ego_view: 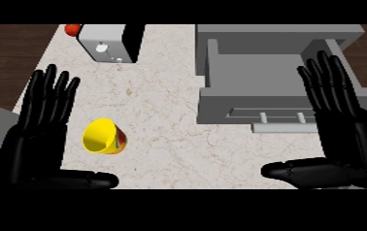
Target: Pick up the cup, place it into the drawer and close the drawer
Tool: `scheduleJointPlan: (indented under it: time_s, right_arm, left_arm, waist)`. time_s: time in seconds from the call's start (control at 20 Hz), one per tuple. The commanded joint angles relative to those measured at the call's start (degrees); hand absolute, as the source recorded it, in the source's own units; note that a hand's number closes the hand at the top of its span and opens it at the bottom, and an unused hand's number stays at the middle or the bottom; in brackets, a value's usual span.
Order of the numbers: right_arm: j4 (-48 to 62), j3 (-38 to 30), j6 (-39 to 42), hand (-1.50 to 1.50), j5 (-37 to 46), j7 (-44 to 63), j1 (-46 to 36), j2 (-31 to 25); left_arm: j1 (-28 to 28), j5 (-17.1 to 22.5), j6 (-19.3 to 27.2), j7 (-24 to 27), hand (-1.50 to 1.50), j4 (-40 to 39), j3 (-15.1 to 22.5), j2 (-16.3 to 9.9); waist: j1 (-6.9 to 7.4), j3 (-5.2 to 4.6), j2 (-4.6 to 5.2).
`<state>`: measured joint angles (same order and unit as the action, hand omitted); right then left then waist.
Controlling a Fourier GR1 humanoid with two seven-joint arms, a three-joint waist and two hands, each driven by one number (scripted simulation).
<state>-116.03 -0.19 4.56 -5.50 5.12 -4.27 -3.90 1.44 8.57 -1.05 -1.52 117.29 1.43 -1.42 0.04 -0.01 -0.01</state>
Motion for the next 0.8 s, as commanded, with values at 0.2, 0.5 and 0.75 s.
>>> scheduleJointPlan:
  time_s: [0.2,0.5,0.75]
  right_arm:
    - [4.28,0.62,-0.11,-1.50,1.38,-2.45,-2.21,1.20]
    - [0.62,1.38,-2.26,-1.50,2.47,1.63,-3.01,1.84]
    - [-3.94,0.11,-1.12,-1.50,0.33,3.70,-0.81,0.67]
  left_arm:
    - [-1.08,-1.84,2.71,-1.43,-1.50,-1.22,2.26,1.34]
    - [6.49,0.34,-0.49,2.66,-1.50,0.18,0.77,-0.54]
    - [2.67,0.95,-0.40,4.87,-1.50,-8.52,-3.13,-0.90]
  waist:
    - [0.03,0.01,0.02]
    - [0.20,-0.01,-0.03]
    - [-0.10,-0.01,0.00]
